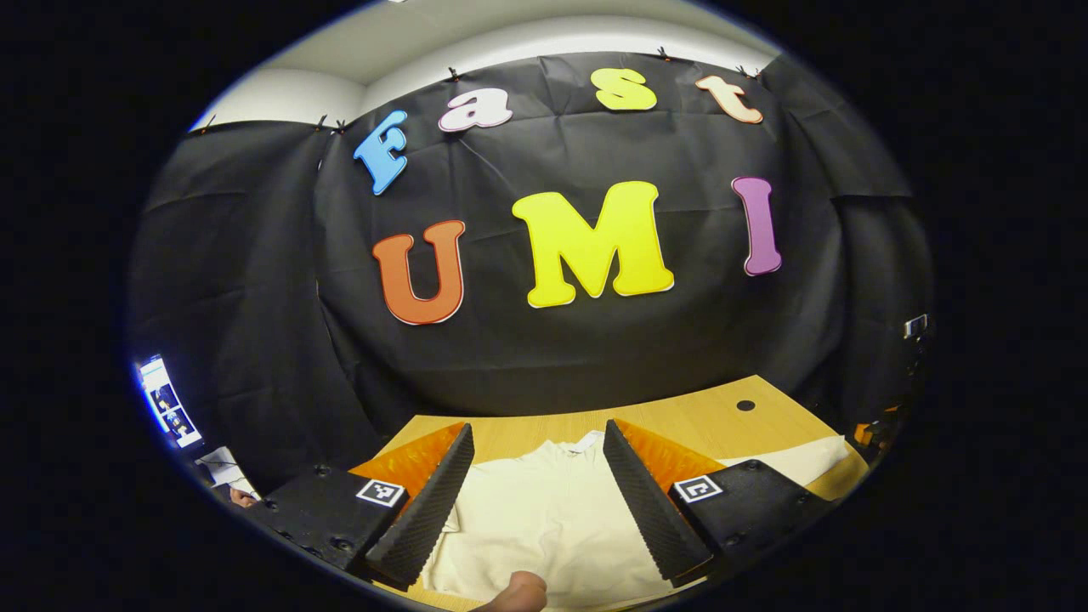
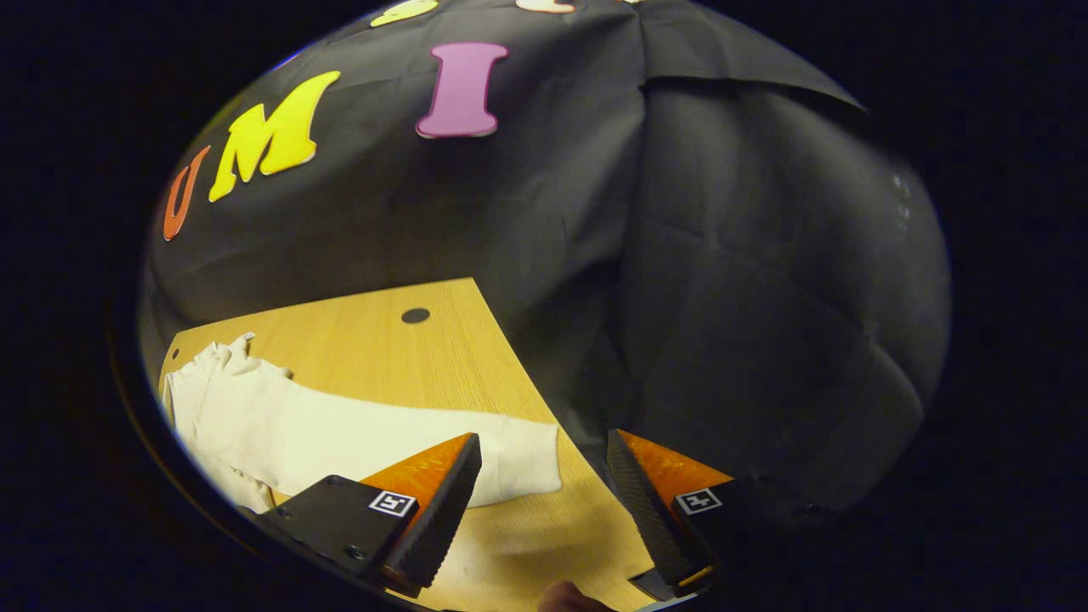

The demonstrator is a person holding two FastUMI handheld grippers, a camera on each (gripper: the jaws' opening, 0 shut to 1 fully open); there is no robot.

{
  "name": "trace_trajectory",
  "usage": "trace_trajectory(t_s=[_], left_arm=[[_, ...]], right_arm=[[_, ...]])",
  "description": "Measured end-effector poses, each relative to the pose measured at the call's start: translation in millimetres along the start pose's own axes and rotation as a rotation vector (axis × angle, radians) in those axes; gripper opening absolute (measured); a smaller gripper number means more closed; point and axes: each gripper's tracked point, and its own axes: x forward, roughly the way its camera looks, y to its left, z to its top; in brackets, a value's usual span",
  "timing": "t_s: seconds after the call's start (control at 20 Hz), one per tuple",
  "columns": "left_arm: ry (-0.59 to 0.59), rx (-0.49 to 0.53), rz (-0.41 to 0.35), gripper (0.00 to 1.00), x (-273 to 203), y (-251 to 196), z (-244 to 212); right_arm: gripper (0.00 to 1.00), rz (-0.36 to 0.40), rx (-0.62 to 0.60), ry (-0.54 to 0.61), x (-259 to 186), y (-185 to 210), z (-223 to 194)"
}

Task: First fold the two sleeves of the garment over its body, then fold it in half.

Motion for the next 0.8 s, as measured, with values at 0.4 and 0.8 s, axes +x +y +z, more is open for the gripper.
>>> trace_trajectory(t_s=[0.4, 0.8], left_arm=[[0.072, 0.024, 0.087, 0.99, -18, -5, -18], [0.096, 0.011, 0.133, 0.99, -33, -14, -21]], right_arm=[[0.94, 0.077, 0.008, 0.295, 68, 5, -47], [0.84, 0.131, 0.002, 0.497, 84, 19, -49]])
